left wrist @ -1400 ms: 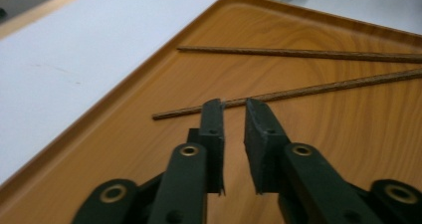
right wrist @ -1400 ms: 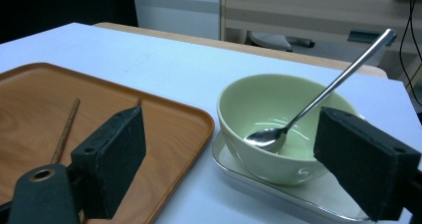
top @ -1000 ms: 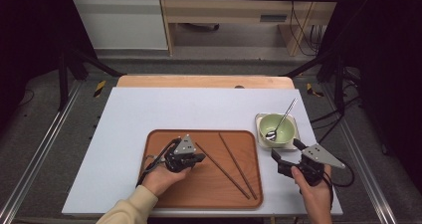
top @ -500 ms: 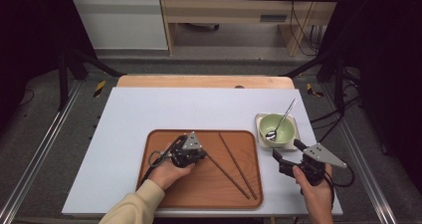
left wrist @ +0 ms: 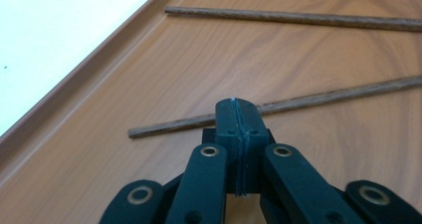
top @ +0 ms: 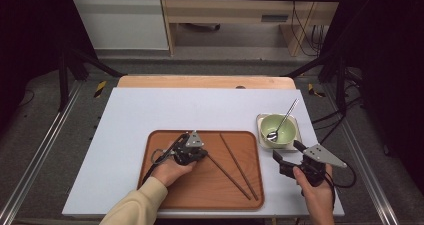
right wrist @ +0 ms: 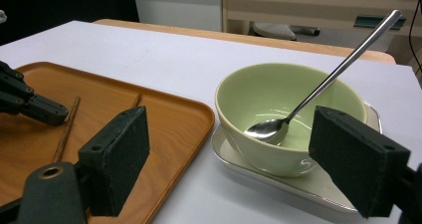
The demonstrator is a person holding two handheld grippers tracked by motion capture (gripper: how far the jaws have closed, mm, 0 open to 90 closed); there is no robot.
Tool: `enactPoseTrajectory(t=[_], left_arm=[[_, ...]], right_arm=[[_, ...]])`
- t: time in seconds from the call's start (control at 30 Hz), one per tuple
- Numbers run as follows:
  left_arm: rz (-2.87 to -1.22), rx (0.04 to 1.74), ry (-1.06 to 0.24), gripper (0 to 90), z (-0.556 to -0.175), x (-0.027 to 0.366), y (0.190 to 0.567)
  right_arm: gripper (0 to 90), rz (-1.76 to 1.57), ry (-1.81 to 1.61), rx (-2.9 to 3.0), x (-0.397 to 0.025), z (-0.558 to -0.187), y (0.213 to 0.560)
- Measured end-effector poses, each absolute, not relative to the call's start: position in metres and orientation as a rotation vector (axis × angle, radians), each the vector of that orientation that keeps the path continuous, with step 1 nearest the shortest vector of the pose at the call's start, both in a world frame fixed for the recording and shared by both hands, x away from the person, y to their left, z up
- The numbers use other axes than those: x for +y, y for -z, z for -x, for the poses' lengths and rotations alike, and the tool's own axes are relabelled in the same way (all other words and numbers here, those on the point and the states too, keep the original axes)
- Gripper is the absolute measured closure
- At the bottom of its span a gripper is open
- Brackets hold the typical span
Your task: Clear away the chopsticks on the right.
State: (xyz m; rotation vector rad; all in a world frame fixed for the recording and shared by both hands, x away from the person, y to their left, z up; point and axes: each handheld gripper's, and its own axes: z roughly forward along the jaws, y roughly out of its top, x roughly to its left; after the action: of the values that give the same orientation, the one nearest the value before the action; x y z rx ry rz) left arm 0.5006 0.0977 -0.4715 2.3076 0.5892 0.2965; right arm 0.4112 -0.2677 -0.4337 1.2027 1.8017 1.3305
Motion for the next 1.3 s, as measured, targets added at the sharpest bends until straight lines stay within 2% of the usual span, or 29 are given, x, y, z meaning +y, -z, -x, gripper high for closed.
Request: enactPoseTrajectory(t=[0.8,1.3], left_arm=[[-2.336,0.480,-0.281,89.4,-0.507,0.037,0.472],[-2.320,0.449,-0.259,89.5,-0.511,0.012,0.474]], right_arm=[[18.4,-1.223,-1.325,1.826,-0.266,-0.414,0.436],[19.4,-1.242,-1.327,1.825,-0.268,-0.415,0.437]])
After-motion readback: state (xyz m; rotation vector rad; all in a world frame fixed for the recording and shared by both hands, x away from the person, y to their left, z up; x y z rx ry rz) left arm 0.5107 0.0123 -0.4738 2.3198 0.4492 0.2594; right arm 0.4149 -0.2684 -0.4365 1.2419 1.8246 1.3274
